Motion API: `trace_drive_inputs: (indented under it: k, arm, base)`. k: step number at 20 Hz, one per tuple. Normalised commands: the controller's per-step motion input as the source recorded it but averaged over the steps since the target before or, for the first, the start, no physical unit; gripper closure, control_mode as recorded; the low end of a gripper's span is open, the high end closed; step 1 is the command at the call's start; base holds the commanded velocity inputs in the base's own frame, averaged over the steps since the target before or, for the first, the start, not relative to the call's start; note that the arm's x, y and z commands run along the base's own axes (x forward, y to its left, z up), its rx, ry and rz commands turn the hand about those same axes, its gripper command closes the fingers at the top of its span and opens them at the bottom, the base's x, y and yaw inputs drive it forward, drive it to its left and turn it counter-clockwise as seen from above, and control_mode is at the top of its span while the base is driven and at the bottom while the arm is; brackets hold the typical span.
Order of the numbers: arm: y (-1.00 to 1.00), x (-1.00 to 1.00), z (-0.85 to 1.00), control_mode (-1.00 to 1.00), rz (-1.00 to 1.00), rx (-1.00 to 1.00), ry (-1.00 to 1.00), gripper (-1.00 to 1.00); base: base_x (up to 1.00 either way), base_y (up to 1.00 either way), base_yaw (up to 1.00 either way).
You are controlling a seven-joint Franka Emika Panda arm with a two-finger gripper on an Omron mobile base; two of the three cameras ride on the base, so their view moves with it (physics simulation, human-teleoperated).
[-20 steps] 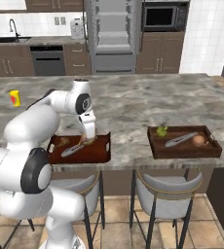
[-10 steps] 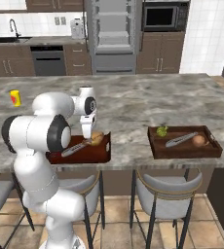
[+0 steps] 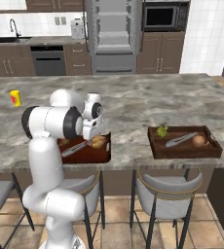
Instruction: Gather the broccoli and onion from the fridge and place them on a tray on the dining counter. Then gather the chicken drumsticks from the fridge and place them on the other tray.
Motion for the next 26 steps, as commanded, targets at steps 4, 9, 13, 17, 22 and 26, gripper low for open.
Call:
trace_drive_inputs:
  k: [4, 9, 13, 17, 22, 26]
  arm:
    - [-0.11, -0.11, -0.07, -1.0, 0.0, 0.0, 0.0, 1.0]
    - [-0.02, -0.16, -0.03, -1.0, 0.0, 0.0, 0.0, 1.0]
    - [0.01, -0.11, -0.15, -1.0, 0.0, 0.0, 0.0, -1.0]
    - [0.01, 0.0, -0.03, -1.0, 0.0, 0.0, 0.0, -1.0]
    - [0.04, -0.06, 0.0, -1.0, -0.01, 0.0, 0.04, -1.0]
    - [0.18, 0.0, 0.09, -1.0, -0.01, -0.03, 0.0, -1.0]
  base:
    - [0.0, 0.0, 0.0]
    - [0.0, 0.0, 0.0]
    - [0.0, 0.0, 0.0]
    - [0.0, 0.0, 0.0]
    - [0.0, 0.0, 0.0]
    - [0.0, 0.0, 0.0]
